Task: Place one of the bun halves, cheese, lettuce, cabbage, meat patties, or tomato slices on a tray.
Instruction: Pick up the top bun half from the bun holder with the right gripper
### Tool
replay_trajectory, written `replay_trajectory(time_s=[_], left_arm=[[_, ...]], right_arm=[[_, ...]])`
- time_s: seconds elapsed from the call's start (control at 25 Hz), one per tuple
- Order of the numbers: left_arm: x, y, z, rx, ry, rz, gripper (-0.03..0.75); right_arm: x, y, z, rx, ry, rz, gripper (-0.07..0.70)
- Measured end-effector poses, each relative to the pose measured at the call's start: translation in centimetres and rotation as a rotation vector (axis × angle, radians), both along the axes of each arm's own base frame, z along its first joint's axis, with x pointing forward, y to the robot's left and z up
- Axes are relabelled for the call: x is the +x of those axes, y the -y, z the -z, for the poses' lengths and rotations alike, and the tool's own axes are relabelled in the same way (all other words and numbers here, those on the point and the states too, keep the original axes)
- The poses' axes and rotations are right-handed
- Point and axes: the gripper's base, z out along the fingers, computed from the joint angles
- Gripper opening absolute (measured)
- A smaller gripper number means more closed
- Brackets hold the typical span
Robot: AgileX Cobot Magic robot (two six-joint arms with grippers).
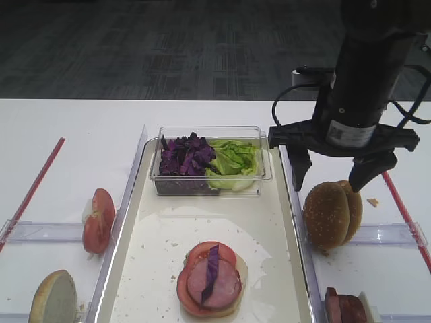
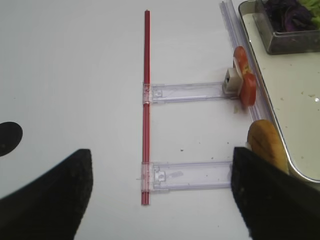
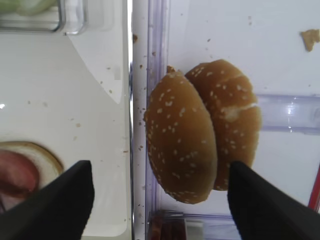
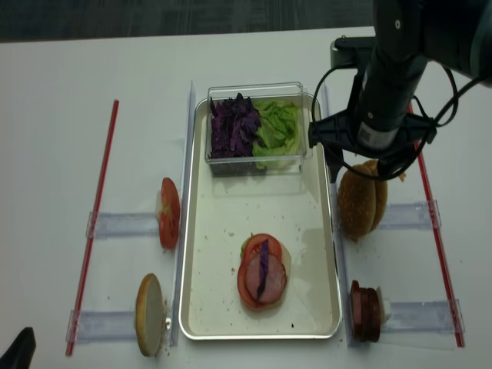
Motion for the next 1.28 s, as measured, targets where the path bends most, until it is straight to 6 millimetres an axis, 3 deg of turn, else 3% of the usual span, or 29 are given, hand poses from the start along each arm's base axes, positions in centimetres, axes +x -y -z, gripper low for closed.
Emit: replay_trajectory(time_s=[1.28], left_arm=[[0.0, 0.0, 0.0, 0.001, 0.000, -0.001, 0.526]], right_arm=[[0.7, -0.8, 2.1, 0.002, -0.043, -0.006, 0.569]])
